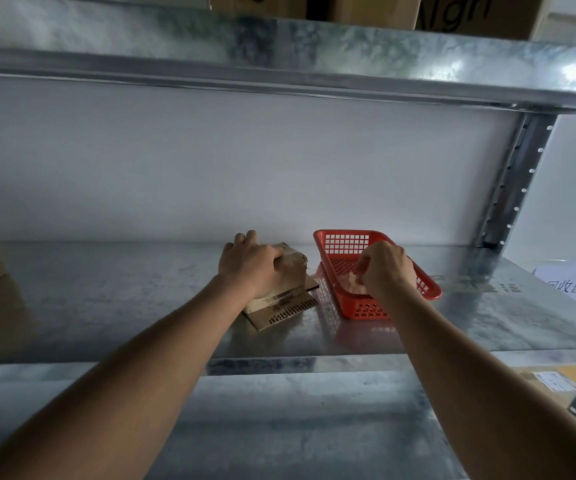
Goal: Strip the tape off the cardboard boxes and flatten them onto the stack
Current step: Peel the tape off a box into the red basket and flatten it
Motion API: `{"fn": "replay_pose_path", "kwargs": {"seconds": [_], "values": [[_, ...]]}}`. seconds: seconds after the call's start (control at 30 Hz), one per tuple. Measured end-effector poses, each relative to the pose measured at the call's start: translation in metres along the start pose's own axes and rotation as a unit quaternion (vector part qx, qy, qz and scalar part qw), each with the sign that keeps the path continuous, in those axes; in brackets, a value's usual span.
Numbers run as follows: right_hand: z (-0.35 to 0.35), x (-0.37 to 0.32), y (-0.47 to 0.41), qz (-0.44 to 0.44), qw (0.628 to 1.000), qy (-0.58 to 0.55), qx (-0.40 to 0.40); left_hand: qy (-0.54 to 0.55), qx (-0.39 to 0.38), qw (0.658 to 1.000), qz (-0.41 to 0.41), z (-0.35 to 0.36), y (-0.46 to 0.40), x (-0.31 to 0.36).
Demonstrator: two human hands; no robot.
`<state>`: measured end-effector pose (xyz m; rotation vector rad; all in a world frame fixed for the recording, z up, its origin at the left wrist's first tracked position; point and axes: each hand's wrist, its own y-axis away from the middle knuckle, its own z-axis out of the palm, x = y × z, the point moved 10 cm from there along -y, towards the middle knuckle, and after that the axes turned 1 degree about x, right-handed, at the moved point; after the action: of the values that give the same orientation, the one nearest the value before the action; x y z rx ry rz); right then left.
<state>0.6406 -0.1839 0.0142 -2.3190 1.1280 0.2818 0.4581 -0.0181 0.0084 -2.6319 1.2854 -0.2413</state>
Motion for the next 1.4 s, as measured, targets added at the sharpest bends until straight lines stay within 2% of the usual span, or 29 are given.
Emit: {"fn": "replay_pose_path", "kwargs": {"seconds": [0.23,0.33,0.43,0.53,0.67,0.8,0.9,1.0,1.17,1.3,1.4], "values": [[0.001,-0.026,0.001,-0.046,0.998,0.02,-0.026,0.075,-0.042,0.996,-0.034,0.004,0.002,-0.018],[0.001,-0.029,0.003,-0.054,0.997,0.041,-0.03,0.064,-0.057,0.995,-0.041,0.004,0.003,-0.02],[-0.006,-0.035,0.004,-0.067,0.998,-0.002,0.006,0.054,-0.056,0.995,-0.063,0.002,0.005,-0.026],[-0.009,-0.06,0.012,-0.146,0.987,-0.059,0.034,0.077,-0.069,0.991,-0.084,0.002,0.003,-0.035],[0.003,-0.107,0.034,-0.24,0.956,-0.161,-0.044,0.064,-0.067,0.989,-0.118,0.0,0.002,-0.051],[0.039,-0.136,0.055,-0.216,0.929,-0.223,-0.202,0.053,-0.028,0.985,-0.164,-0.006,0.005,-0.069],[0.06,-0.144,0.061,-0.226,0.917,-0.237,-0.228,0.075,-0.004,0.985,-0.157,-0.006,0.002,-0.084],[0.071,-0.141,0.058,-0.224,0.918,-0.246,-0.213,0.1,0.005,0.987,-0.124,-0.007,0.0,-0.093],[0.069,-0.129,0.056,-0.17,0.919,-0.319,-0.16,0.109,0.036,0.992,-0.045,-0.019,0.009,-0.09],[0.051,-0.128,0.054,-0.2,0.939,-0.275,-0.042,0.153,0.022,0.988,-0.017,-0.017,0.016,-0.096],[0.039,-0.132,0.058,-0.199,0.951,-0.234,0.017,0.143,0.008,0.99,0.012,-0.011,0.013,-0.095]]}}
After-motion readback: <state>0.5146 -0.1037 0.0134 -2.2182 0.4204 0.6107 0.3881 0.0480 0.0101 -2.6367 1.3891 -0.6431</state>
